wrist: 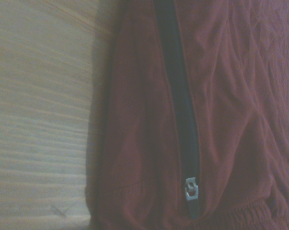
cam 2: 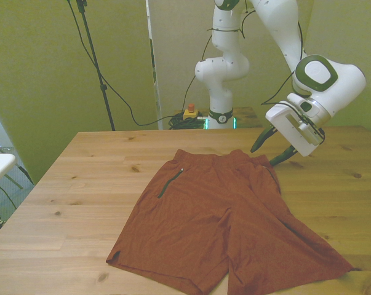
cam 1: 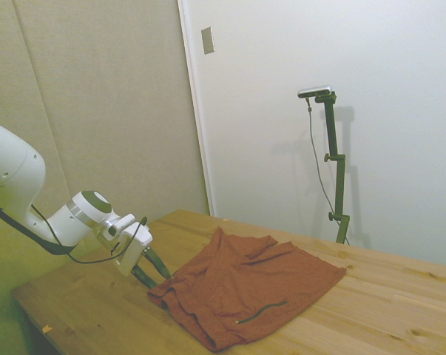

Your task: Fold the shorts

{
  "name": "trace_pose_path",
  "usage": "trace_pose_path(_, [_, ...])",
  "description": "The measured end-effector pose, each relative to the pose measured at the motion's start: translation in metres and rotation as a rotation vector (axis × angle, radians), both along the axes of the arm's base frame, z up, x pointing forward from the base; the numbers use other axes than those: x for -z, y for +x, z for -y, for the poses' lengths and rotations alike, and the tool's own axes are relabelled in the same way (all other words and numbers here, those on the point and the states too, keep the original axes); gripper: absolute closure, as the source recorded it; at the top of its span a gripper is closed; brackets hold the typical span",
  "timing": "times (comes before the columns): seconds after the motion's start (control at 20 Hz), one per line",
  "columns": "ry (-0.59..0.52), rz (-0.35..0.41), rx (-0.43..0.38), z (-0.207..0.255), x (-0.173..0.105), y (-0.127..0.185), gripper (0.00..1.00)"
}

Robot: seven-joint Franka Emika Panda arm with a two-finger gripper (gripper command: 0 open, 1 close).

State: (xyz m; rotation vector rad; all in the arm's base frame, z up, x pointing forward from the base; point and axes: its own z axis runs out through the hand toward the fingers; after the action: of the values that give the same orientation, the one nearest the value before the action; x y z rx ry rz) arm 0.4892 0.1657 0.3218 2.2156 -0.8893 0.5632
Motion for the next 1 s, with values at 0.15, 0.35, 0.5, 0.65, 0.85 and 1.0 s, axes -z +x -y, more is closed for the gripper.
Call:
trace_pose_path(0.15, [0.004,0.003,0.002,0.002,0.0,0.001,1.0])
trace_pose_path(0.35, [0.014,0.005,-0.006,0.0,0.001,0.002,1.0])
trace_pose_path(0.5, [0.025,0.007,-0.014,-0.002,0.003,0.003,1.0])
trace_pose_path(0.65, [0.028,0.004,-0.017,-0.002,0.006,0.003,1.0])
trace_pose_path(0.85, [0.027,-0.001,-0.017,-0.002,0.009,0.003,1.0])
trace_pose_path(1.0, [0.027,-0.003,-0.016,-0.002,0.01,0.003,1.0])
